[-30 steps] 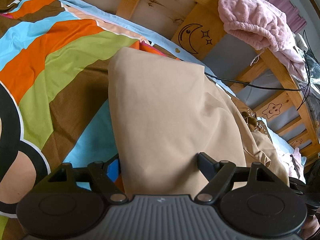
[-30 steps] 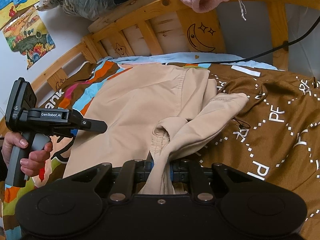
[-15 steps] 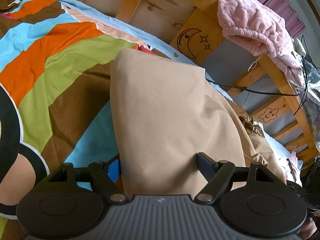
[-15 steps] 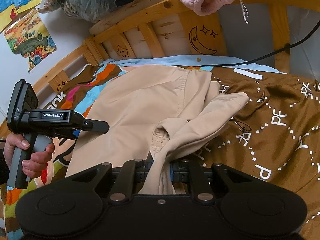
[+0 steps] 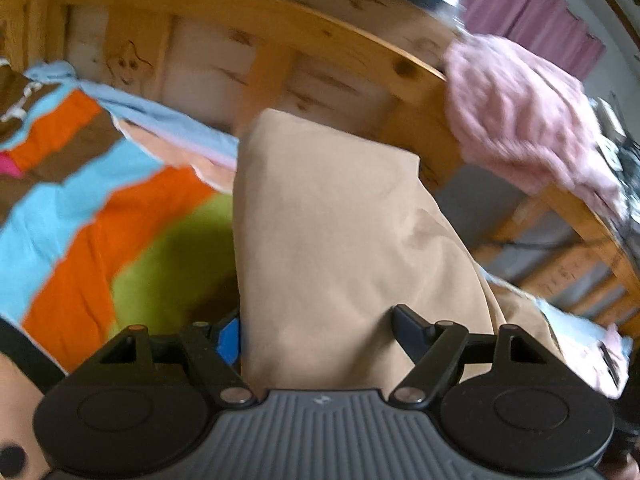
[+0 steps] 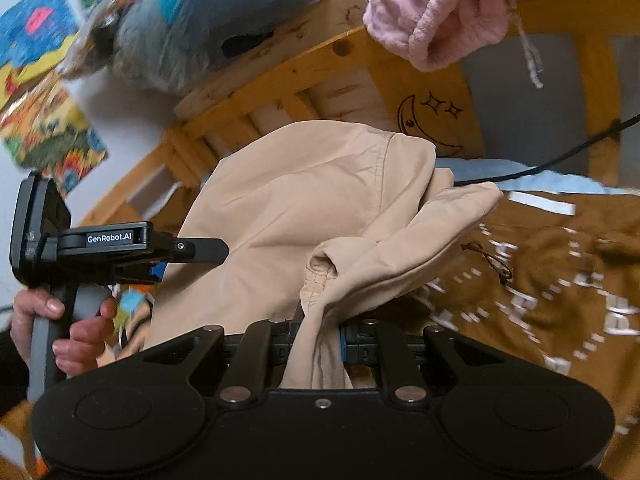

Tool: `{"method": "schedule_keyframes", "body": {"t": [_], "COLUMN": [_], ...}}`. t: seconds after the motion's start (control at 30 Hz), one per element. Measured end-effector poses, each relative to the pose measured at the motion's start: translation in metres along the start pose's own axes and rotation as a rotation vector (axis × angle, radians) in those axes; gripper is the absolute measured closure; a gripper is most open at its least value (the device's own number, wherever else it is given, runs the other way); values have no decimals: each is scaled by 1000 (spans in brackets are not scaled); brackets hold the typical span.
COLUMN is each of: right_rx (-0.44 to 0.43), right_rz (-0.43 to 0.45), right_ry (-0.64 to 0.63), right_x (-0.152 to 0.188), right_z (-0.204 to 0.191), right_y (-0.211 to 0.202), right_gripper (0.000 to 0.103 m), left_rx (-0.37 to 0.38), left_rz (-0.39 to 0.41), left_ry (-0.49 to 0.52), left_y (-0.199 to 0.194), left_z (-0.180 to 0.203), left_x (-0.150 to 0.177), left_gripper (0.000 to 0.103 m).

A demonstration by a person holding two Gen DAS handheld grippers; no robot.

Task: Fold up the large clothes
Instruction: 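Open the right gripper and release the folded beige bundle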

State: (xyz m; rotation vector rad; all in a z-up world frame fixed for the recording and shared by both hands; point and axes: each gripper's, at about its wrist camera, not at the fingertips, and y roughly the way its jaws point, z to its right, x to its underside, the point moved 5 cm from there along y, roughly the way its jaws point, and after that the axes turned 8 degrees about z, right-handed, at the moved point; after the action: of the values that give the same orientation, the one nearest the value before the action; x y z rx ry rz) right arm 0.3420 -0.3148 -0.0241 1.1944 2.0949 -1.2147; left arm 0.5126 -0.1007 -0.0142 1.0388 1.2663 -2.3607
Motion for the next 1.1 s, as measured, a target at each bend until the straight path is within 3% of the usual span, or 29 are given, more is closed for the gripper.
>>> {"method": "schedule_keyframes", "body": {"t": [0.13,0.27,0.37,0.63,0.77,0.9,1.0,1.1], "right_rx": [26,86,96,166,194,296,351,365], "right_rz": [7,-38,-30,8,24,52,72,90], "right_ry": [55,1,-57,-157,-243,-372,-464,-457], "right_x": [3,19,23,37,45,53,56,53], "right_z": [-2,10,14,20,18,17,12,7], "right_y": [44,73,70,60,49,43,37,27], "right_gripper": [88,84,81,62,55,38,36,36], "left_rx": [-73,-186,-144,-184,-199,-262,-298,-332], "left_rz": [4,9,52,74,75,93,120,161], "left_ry": [-1,-66,-92,1,140,288,283,235], "left_y": [29,49,47,36,20,19,15,3], "left_z": [-31,-67,-72,-56,-30,-9,-2,2], "left_x": [-17,-2,6,24,47,71,75,74], "left_gripper": [23,24,23,17,13,8,8,8]}}
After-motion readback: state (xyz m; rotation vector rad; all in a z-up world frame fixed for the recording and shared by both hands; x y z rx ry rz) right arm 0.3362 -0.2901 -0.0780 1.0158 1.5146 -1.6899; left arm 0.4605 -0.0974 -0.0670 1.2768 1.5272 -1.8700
